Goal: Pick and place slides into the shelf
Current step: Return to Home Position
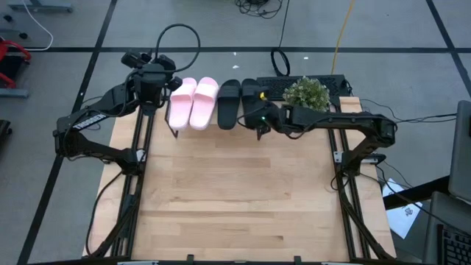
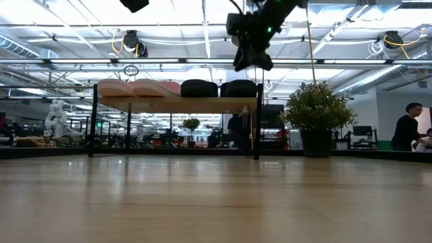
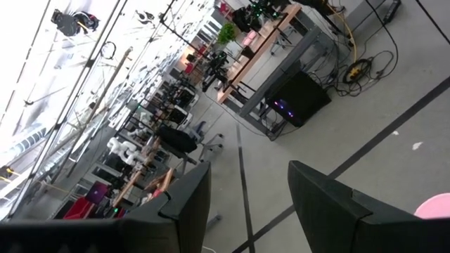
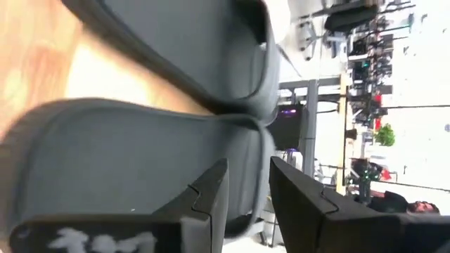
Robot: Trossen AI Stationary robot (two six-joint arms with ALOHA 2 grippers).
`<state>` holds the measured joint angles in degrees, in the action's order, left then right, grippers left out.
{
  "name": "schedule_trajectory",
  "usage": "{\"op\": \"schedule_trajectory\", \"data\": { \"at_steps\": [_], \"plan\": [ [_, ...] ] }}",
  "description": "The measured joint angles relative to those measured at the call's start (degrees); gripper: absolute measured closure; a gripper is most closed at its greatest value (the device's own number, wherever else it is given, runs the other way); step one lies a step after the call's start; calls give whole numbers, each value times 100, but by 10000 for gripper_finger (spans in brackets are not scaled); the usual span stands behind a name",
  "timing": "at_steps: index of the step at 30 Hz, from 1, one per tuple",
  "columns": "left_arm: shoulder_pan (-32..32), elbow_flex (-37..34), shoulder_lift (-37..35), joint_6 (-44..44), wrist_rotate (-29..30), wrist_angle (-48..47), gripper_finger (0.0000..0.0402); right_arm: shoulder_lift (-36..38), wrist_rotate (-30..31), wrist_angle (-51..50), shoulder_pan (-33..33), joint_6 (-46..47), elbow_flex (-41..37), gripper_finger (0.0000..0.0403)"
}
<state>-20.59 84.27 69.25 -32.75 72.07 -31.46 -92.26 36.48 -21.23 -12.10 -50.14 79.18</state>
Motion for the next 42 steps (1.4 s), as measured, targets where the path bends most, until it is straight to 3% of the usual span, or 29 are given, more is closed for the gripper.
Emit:
{"op": "schedule_trajectory", "data": {
  "at_steps": [4,9,16,20,23,25,28,30,32,34,38,42],
  "plan": [
    [84,0,-36,-38,-1,-11,204,323,246,29,243,226,0,307],
    [766,0,-198,214,74,-3,204,1027,783,-17,696,824,0,307],
    [2654,0,-560,1728,1291,-271,204,2311,1175,-240,1549,2923,2,307],
    [3903,0,-728,2960,1470,-638,204,2925,1156,-371,1929,4428,2,307],
    [4686,0,-798,3897,796,-966,204,3276,1132,-578,2135,5404,-71,307],
    [5056,0,-832,4352,-248,-1367,204,3481,895,-719,2244,5678,-266,307],
    [5375,-6,-784,5530,-1881,-2031,204,3712,-295,-709,2326,5847,-702,307],
    [5493,-141,-649,6396,-2373,-2196,204,3812,-1268,-571,2328,6040,-1063,307],
    [5600,-433,-499,6986,-2544,-2124,204,3882,-2052,-316,2333,6283,-1450,307],
    [5659,-863,-357,7495,-2619,-1833,204,3937,-2434,68,2330,6477,-1881,307],
    [5622,-1933,-309,7646,-2412,-357,204,4044,-2503,966,2305,6517,-2755,307],
    [5211,-2987,-567,6879,-2291,1086,204,4304,-2492,1421,2044,6301,-3297,307]
  ]
}}
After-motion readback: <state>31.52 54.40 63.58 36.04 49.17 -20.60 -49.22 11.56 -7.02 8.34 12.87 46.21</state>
